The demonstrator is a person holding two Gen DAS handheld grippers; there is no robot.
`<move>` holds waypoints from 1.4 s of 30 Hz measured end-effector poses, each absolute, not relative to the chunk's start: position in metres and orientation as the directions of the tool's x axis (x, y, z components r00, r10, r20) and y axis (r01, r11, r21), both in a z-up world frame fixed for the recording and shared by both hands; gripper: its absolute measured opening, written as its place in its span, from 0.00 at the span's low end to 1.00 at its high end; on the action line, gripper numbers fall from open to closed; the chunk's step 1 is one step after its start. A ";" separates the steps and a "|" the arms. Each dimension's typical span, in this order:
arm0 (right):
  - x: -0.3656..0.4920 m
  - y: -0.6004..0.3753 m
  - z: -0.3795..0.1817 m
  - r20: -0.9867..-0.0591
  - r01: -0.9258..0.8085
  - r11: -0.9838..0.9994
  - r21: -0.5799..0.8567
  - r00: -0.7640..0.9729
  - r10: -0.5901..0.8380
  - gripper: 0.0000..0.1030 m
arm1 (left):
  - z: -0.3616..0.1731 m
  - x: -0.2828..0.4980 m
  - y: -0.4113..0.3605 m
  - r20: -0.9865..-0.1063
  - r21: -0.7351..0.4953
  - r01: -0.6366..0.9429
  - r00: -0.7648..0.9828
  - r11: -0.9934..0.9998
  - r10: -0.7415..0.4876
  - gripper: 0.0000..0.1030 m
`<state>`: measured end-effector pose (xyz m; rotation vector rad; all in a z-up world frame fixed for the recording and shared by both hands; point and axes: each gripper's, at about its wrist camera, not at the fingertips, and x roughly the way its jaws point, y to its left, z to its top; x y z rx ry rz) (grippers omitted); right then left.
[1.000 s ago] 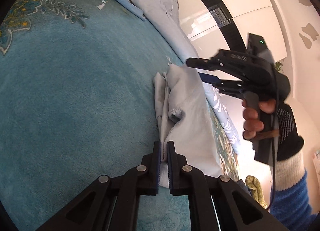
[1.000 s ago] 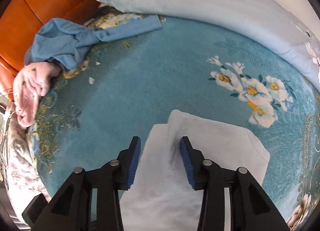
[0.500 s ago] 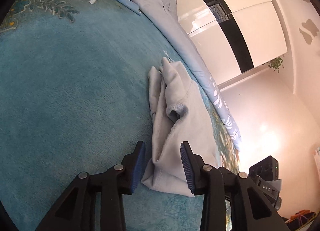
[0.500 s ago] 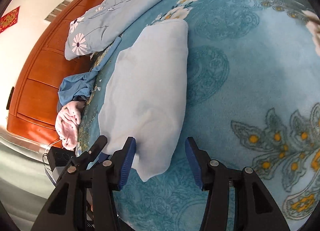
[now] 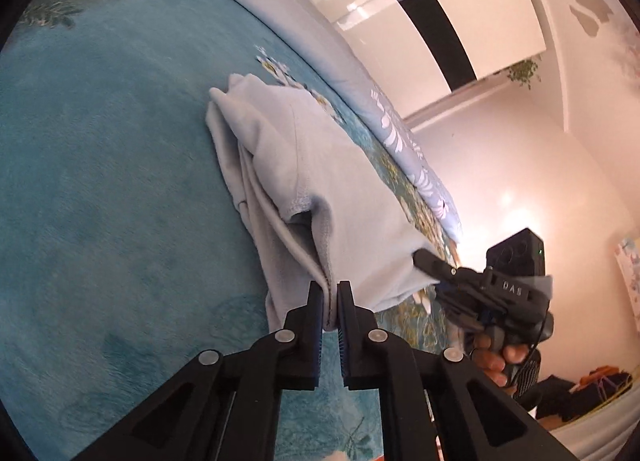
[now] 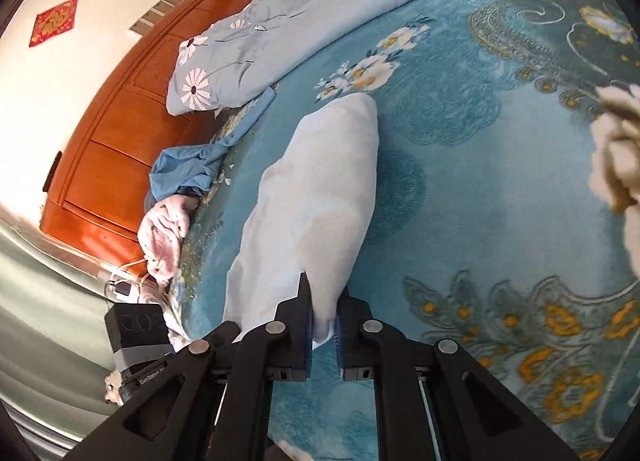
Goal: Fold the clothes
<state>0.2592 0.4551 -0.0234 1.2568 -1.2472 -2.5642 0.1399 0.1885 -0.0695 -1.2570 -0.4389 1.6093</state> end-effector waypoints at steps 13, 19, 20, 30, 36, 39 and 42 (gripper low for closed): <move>0.280 0.576 -0.034 -0.746 -0.457 -0.685 0.567 -0.637 -0.193 0.09 | -0.013 0.068 0.220 -0.570 -0.603 -0.636 -0.078 -0.481 0.818 0.61; 0.301 0.568 -0.028 -0.727 -0.448 -0.706 0.549 -0.672 -0.139 0.35 | -0.047 0.015 0.288 -0.645 -0.585 -0.660 0.024 -0.472 0.764 0.62; 0.309 0.564 -0.028 -0.719 -0.451 -0.703 0.550 -0.684 -0.123 0.47 | -0.053 0.009 0.296 -0.656 -0.586 -0.663 0.051 -0.465 0.753 0.62; 0.340 0.556 -0.069 -0.580 -0.510 -0.422 0.749 -0.813 -0.046 0.50 | -0.082 0.007 0.347 -0.674 -0.627 -0.690 0.247 -0.362 0.696 0.62; 0.318 0.563 -0.066 -0.572 -0.498 -0.421 0.758 -0.818 -0.064 0.11 | -0.085 0.021 0.341 -0.657 -0.659 -0.639 0.235 -0.396 0.716 0.22; 0.317 0.559 -0.048 -0.563 -0.468 -0.463 0.753 -0.822 -0.084 0.10 | -0.078 0.027 0.325 -0.636 -0.685 -0.592 0.203 -0.424 0.744 0.14; 0.316 0.546 -0.014 -0.541 -0.412 -0.529 0.742 -0.834 -0.110 0.10 | -0.057 0.038 0.301 -0.586 -0.708 -0.581 0.166 -0.402 0.793 0.13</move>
